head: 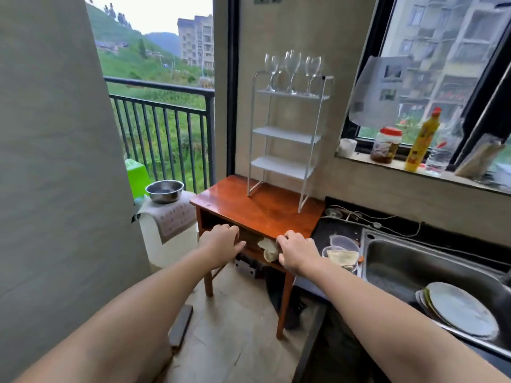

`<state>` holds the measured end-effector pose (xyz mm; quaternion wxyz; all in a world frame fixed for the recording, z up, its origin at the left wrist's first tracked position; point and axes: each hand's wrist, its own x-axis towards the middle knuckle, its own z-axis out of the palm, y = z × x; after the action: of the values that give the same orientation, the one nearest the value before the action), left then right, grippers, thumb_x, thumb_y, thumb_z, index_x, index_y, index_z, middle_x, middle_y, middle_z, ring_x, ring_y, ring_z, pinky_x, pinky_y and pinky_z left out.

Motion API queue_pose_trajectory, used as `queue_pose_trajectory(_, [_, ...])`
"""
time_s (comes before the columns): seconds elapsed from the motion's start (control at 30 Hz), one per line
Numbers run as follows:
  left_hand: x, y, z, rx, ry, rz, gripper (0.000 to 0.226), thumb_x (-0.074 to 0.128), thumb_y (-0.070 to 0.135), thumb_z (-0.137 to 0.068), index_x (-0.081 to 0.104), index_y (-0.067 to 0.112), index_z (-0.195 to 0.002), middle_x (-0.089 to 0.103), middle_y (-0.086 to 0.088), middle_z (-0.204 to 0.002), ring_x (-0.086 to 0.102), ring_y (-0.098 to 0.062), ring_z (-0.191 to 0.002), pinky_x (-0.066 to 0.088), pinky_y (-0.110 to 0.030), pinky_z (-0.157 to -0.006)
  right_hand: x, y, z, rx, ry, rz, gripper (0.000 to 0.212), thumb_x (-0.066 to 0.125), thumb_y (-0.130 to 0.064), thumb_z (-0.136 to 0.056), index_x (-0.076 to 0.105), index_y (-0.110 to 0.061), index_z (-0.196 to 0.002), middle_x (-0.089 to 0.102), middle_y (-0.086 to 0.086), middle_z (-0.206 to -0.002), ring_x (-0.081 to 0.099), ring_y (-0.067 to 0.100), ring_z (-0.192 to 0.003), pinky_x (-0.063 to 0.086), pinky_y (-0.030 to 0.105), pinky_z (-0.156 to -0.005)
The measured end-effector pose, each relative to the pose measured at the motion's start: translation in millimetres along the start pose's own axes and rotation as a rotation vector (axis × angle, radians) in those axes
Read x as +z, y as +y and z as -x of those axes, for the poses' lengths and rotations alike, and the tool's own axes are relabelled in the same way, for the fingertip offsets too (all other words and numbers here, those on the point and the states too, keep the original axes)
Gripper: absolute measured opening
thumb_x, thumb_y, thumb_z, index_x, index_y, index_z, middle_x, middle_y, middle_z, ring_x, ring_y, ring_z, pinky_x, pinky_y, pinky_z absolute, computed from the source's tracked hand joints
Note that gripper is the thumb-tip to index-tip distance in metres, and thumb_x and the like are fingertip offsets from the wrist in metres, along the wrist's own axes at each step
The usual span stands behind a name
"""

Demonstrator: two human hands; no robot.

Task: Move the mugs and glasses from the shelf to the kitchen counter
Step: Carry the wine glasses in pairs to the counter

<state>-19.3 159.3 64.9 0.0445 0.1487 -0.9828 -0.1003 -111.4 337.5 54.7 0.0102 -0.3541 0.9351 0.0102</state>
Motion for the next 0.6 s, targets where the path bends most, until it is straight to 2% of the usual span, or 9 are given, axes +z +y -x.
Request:
queue_pose_trajectory(0.13, [-27,-46,-80,0.063,0.036,-0.054,0.036,0.045,0.044,-0.093,0.057,0.014,-0.108,0.061,-0.005,-0.109,0.057,-0.024,-0.101,0.05,-0.037,-0.082,-22,-15,-81,0.057,0.049,-0.029,0.039,0.049,-0.026,-0.093,0.046,-0.016,-0.131,0.043,0.011,-0.137,0.043,0.032,-0.125,0.038,0.042,-0.099])
queue_pose_trajectory(0.23, [-51,-71,-140,0.102,0.046,-0.06,0.039,0.044,0.045,-0.094,0.056,0.015,-0.116,0.06,-0.005,-0.116,0.056,-0.023,-0.106,0.045,-0.033,-0.081,-40,-19,-132,0.104,0.094,-0.057,0.037,0.045,-0.027,-0.095,0.046,-0.016,-0.131,0.043,0.01,-0.138,0.044,0.03,-0.124,0.039,0.041,-0.097])
queue_pose_trajectory(0.4, [-65,-78,-218,0.146,0.055,-0.018,0.04,0.044,0.048,-0.093,0.058,0.015,-0.11,0.06,-0.005,-0.111,0.057,-0.025,-0.101,0.051,-0.04,-0.083,-66,-8,-198,0.171,0.126,-0.112,0.037,0.045,-0.028,-0.095,0.048,-0.016,-0.13,0.043,0.01,-0.139,0.044,0.03,-0.126,0.042,0.042,-0.098])
queue_pose_trajectory(0.5, [-72,-68,-265,0.191,0.076,0.058,0.034,0.046,0.044,-0.092,0.058,0.014,-0.102,0.061,-0.006,-0.107,0.059,-0.026,-0.098,0.051,-0.039,-0.08,-90,8,-239,0.209,0.164,-0.171,0.036,0.045,-0.027,-0.094,0.05,-0.014,-0.128,0.047,0.01,-0.136,0.049,0.03,-0.121,0.045,0.042,-0.097])
queue_pose_trajectory(0.6, [-87,-54,-316,0.23,0.107,0.145,0.032,0.047,0.041,-0.091,0.057,0.014,-0.105,0.062,-0.008,-0.11,0.058,-0.028,-0.101,0.05,-0.038,-0.082,-115,30,-278,0.233,0.226,-0.25,0.037,0.043,-0.024,-0.096,0.051,-0.011,-0.129,0.049,0.01,-0.134,0.055,0.03,-0.116,0.045,0.037,-0.093])
